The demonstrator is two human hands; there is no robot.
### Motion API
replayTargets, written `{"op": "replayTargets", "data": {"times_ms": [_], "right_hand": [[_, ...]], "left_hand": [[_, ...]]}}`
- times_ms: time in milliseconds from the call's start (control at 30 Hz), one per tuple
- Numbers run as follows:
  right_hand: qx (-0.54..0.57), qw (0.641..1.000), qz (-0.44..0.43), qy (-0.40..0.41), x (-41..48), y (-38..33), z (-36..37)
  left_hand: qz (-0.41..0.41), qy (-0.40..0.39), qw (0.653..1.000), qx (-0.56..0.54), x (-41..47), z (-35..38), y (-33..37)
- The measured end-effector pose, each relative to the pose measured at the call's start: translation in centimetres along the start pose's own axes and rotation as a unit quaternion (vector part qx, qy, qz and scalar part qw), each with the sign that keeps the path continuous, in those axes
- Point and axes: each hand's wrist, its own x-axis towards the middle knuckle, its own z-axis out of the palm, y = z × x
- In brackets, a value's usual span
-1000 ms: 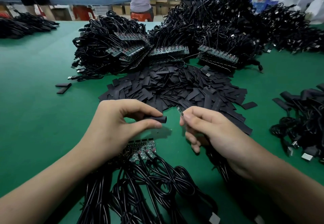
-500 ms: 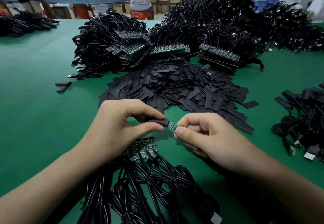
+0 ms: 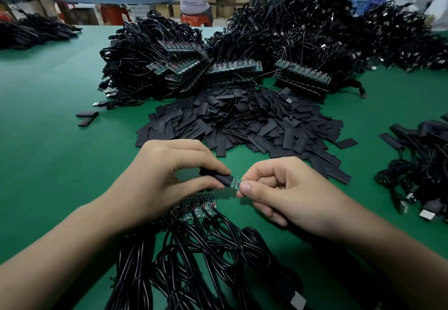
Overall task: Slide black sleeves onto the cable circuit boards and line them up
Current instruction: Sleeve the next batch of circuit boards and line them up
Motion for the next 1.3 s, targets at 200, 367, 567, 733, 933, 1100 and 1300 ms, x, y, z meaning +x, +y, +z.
{"op": "replayTargets", "data": {"times_ms": [200,367,567,733,933,1100,1300], "right_hand": [[0.001,1.000,0.001,-0.004,0.1,-0.2,-0.8],[-0.004,1.000,0.000,-0.013,0.1,-0.2,-0.4],[0.004,1.000,-0.011,-0.002,0.0,-0.5,0.1],[0.039,0.999,-0.012,0.027,0.1,-0.5,-0.5],[-0.027,0.997,-0.039,0.060,0.0,-0.2,-0.6],[-0.055,0.993,-0.065,0.084,-0.1,-0.1,-0.1],[-0.155,0.971,-0.106,0.144,-0.1,-0.1,0.5]], "left_hand": [[-0.001,-0.012,1.000,-0.016,0.3,-0.2,0.0],[0.014,-0.014,1.000,0.005,0.2,0.1,0.3],[-0.001,-0.009,1.000,-0.009,0.1,0.4,0.3],[-0.027,0.058,0.998,-0.017,0.3,0.5,0.3],[-0.037,0.075,0.996,-0.032,0.3,0.6,0.4],[-0.042,0.052,0.997,-0.046,0.3,0.9,0.5],[-0.044,0.052,0.997,-0.038,0.3,1.0,0.4]]}}
